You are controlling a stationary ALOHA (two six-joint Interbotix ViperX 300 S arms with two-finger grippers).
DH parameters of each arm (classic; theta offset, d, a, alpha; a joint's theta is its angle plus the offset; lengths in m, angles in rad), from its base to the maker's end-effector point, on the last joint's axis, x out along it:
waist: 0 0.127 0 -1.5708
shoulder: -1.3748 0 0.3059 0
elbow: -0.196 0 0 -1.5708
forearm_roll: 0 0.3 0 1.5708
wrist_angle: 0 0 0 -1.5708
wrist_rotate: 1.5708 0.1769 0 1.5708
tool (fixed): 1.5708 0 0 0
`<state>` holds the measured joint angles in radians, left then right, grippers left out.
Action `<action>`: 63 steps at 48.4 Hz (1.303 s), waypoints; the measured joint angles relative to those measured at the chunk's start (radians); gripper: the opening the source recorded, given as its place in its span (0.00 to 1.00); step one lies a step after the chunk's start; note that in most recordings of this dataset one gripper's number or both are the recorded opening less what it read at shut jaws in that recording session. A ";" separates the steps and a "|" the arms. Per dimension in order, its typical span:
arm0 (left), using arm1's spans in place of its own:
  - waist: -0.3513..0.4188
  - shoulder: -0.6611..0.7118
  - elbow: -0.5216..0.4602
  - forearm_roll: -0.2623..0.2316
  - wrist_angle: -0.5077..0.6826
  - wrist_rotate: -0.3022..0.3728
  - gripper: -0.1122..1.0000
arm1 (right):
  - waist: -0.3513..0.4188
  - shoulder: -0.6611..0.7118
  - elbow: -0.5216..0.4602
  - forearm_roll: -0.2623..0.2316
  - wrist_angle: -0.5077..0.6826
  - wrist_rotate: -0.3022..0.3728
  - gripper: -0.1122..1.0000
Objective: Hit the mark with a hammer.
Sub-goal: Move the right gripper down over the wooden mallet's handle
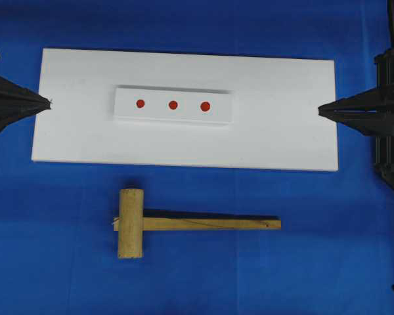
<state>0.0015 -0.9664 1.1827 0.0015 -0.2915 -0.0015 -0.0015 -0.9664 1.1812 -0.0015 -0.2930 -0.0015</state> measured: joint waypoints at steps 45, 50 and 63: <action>0.041 -0.002 0.011 -0.005 0.067 0.008 0.12 | 0.225 0.680 -0.314 0.018 0.169 0.244 0.90; 0.043 -0.002 0.014 -0.005 0.067 0.008 0.12 | 0.242 0.795 -0.351 0.046 0.104 0.245 0.89; 0.041 -0.008 0.028 -0.005 0.067 0.009 0.12 | 0.261 1.037 -0.442 0.132 -0.002 0.247 0.89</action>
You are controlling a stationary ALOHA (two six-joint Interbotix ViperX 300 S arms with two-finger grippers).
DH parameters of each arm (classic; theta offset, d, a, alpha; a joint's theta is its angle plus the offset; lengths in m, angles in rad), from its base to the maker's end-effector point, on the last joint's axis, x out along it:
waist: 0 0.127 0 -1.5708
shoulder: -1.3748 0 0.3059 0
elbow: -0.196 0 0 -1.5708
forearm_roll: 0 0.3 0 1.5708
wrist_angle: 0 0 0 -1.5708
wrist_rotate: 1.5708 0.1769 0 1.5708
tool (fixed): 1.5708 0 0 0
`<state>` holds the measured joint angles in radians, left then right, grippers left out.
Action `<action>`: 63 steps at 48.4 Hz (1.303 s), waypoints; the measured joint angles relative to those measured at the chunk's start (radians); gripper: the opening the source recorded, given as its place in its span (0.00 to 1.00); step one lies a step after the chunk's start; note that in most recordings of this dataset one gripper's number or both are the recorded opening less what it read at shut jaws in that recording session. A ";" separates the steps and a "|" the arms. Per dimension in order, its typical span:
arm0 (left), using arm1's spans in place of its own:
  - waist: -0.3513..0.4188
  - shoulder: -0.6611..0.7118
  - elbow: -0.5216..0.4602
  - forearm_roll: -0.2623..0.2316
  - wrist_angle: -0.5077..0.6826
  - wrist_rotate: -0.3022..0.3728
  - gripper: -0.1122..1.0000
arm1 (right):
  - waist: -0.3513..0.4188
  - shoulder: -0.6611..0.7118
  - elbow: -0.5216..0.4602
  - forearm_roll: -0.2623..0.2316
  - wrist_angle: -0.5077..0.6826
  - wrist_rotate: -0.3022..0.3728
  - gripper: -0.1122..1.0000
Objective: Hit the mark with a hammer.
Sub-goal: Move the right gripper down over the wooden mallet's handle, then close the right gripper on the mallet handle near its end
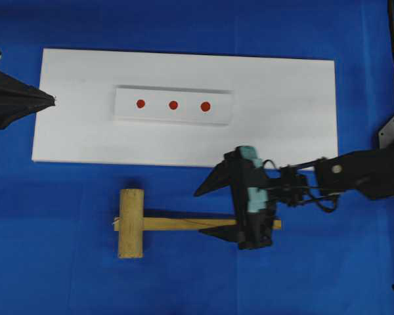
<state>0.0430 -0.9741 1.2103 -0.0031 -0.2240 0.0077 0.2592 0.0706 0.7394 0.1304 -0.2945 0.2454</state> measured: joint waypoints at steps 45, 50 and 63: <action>0.000 -0.041 0.032 0.000 0.011 0.000 0.12 | 0.041 0.291 -0.140 0.114 -0.061 -0.015 0.24; 0.002 -0.043 0.032 0.000 0.014 0.000 0.12 | 0.043 0.276 -0.137 0.109 -0.051 -0.018 0.19; 0.002 -0.054 0.032 0.000 0.015 0.000 0.12 | 0.041 0.173 -0.104 0.104 -0.046 -0.031 0.19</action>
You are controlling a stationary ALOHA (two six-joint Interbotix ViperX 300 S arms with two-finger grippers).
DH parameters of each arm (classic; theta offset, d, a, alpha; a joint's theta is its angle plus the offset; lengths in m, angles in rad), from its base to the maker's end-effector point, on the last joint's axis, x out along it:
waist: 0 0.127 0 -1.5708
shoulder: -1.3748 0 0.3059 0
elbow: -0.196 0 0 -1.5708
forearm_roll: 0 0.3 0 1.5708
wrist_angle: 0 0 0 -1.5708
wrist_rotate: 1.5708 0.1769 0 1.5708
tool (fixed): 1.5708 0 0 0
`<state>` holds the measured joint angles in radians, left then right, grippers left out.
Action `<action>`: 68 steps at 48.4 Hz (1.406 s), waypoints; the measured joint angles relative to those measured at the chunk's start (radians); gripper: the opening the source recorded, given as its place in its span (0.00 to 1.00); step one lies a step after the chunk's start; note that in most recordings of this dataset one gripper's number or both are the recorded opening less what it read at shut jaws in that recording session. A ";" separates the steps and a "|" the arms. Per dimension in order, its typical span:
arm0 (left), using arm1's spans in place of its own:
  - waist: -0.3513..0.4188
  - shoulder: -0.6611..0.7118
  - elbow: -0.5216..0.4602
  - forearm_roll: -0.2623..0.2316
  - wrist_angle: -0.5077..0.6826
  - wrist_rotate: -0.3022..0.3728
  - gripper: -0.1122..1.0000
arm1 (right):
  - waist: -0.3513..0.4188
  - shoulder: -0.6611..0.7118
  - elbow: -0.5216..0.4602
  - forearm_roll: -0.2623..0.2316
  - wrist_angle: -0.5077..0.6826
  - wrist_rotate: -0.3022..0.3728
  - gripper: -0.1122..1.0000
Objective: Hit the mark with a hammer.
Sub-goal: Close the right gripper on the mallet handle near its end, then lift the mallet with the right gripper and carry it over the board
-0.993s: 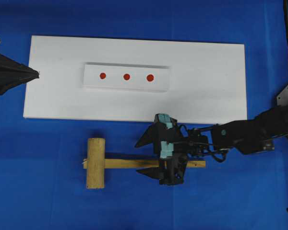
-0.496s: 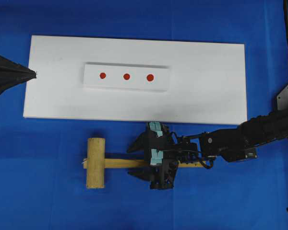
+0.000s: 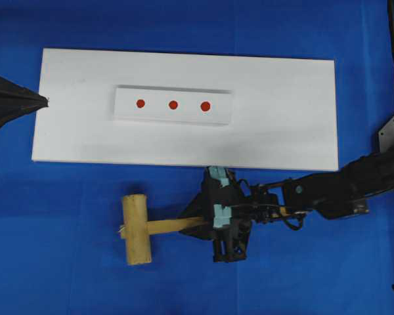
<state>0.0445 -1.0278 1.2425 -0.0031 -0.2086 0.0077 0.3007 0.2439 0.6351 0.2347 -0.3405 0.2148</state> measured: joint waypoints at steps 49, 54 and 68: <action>0.000 -0.002 0.000 -0.002 0.012 -0.014 0.12 | -0.236 -0.330 0.051 -0.002 0.100 -0.164 0.19; 0.000 -0.002 0.000 -0.002 0.014 -0.012 0.12 | -0.298 -0.330 0.051 -0.002 0.098 -0.210 0.19; 0.000 -0.002 0.000 -0.002 0.028 -0.012 0.12 | -0.376 -0.330 0.051 -0.003 0.098 -0.284 0.19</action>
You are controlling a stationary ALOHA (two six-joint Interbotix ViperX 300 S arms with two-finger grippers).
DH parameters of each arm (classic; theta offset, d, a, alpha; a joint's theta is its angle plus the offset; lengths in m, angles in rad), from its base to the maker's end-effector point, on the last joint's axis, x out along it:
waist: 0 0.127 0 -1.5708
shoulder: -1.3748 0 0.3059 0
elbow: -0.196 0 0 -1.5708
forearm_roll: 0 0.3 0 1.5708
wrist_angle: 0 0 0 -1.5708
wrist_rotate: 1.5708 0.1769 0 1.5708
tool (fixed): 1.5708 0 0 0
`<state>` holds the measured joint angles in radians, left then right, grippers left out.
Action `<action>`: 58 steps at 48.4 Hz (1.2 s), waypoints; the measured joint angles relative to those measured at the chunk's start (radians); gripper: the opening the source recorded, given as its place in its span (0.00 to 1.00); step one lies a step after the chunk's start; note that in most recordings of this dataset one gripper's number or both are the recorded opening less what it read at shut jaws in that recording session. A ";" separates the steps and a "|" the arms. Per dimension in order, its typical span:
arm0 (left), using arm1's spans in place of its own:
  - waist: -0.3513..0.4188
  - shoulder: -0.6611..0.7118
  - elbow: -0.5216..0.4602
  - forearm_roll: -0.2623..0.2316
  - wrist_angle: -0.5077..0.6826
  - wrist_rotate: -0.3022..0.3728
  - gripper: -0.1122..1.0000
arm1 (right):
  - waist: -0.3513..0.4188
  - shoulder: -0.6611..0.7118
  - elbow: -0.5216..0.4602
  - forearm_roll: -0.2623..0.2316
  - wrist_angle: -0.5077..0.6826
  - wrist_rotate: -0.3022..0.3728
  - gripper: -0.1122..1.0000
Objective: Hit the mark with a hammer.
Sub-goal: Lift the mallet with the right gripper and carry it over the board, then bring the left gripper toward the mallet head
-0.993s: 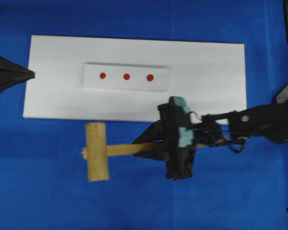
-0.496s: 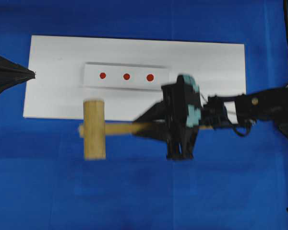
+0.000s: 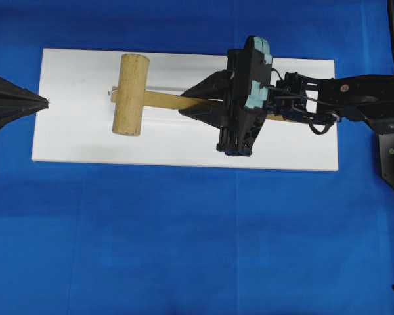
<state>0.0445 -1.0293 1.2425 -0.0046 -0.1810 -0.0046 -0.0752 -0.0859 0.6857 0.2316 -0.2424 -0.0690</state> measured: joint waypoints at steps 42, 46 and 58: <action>0.000 0.000 0.000 -0.006 0.005 -0.017 0.12 | 0.017 0.000 0.003 -0.041 -0.249 -0.865 0.19; 0.000 0.000 0.000 -0.006 0.005 -0.017 0.12 | 0.021 0.000 0.003 -0.041 -0.252 -0.890 0.19; 0.000 0.000 0.000 -0.008 -0.002 -0.020 0.12 | 0.025 0.000 0.003 -0.040 -0.253 -0.897 0.19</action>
<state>0.0445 -1.0293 1.2425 -0.0123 -0.1825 -0.0245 -0.0506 -0.0859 0.6888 0.1917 -0.4955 -0.9664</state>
